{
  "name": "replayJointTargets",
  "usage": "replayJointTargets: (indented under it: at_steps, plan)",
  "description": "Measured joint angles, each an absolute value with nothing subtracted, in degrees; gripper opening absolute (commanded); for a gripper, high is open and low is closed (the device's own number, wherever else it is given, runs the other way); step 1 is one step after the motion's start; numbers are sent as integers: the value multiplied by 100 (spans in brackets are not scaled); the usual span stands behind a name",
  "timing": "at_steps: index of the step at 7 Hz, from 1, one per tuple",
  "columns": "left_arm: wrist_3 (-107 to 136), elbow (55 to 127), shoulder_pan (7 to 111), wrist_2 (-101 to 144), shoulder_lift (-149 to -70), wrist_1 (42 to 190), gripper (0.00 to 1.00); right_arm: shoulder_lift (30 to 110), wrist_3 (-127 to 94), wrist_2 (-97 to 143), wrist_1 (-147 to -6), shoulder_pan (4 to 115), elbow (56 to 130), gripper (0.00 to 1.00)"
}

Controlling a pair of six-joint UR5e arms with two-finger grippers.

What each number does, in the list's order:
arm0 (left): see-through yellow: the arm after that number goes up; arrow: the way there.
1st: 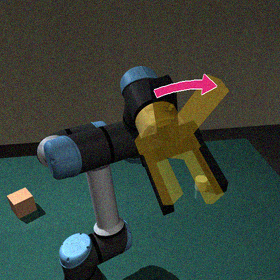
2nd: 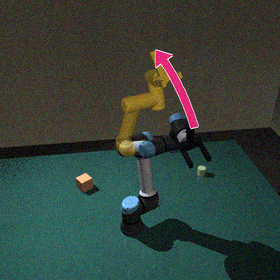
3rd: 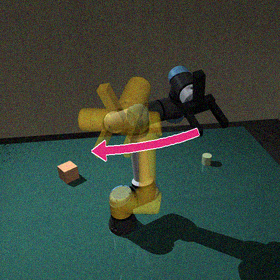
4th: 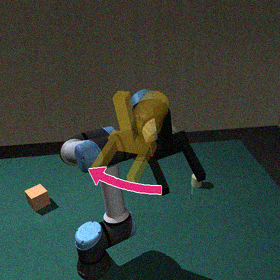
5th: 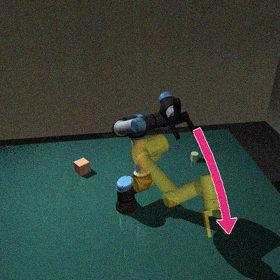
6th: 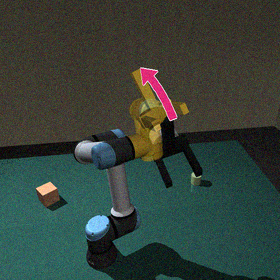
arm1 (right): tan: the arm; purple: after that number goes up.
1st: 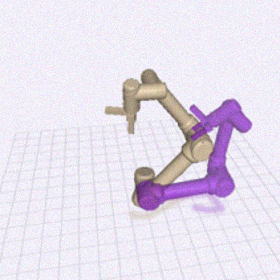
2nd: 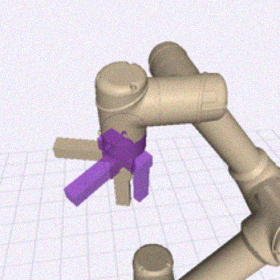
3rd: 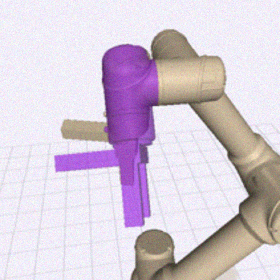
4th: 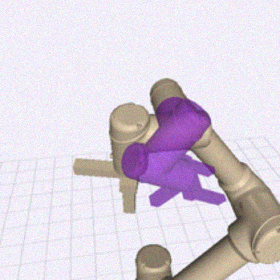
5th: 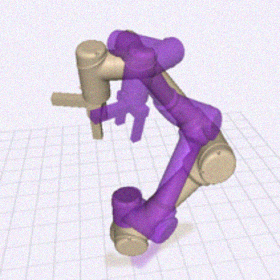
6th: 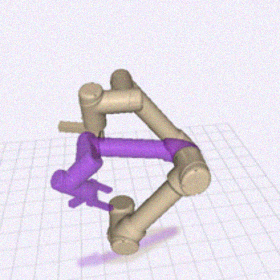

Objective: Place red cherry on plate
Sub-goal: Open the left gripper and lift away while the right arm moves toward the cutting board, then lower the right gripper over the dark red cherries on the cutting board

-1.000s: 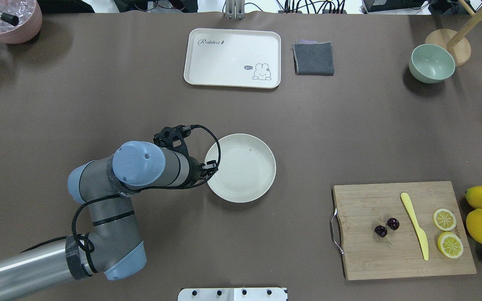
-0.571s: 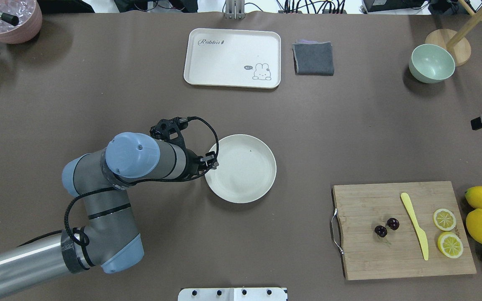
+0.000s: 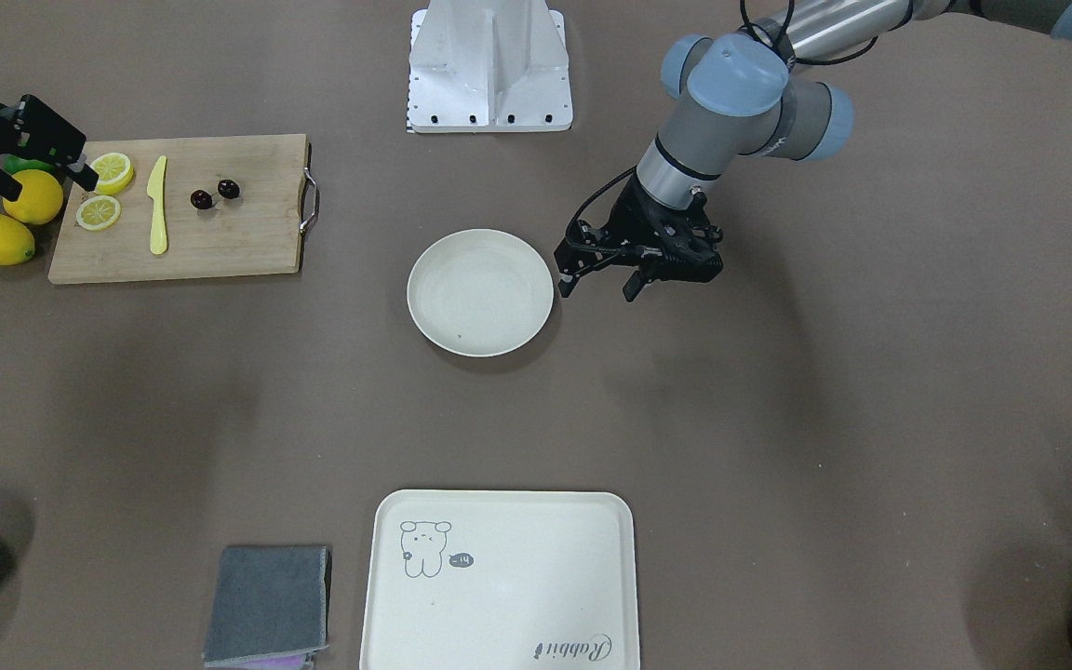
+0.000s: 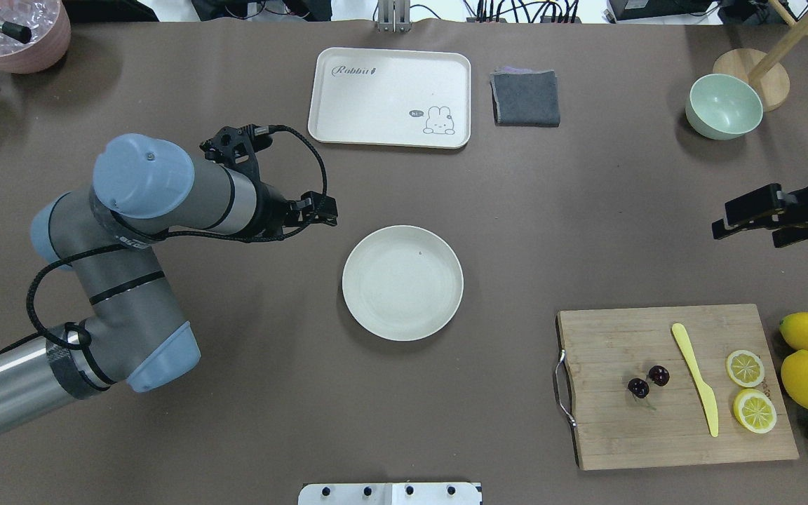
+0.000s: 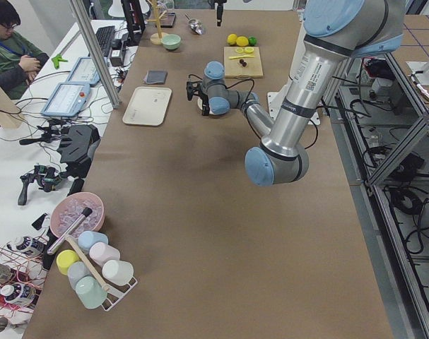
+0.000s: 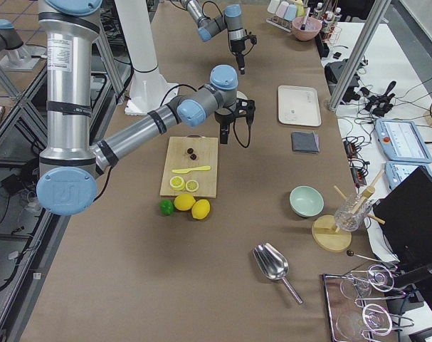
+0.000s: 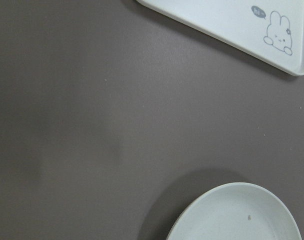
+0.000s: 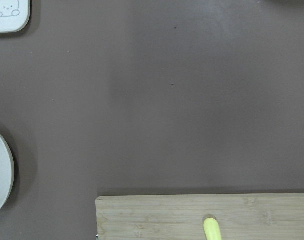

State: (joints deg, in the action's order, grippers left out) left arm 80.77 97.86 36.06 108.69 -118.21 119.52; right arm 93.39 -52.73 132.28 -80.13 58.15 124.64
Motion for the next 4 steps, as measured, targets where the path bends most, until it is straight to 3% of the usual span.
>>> replayJointTargets:
  at_steps: [4]
  plan:
    - [7529,10004,4074,11166,-11814,11317,98,9355,-6782,11939,-7474,4110,12436,100]
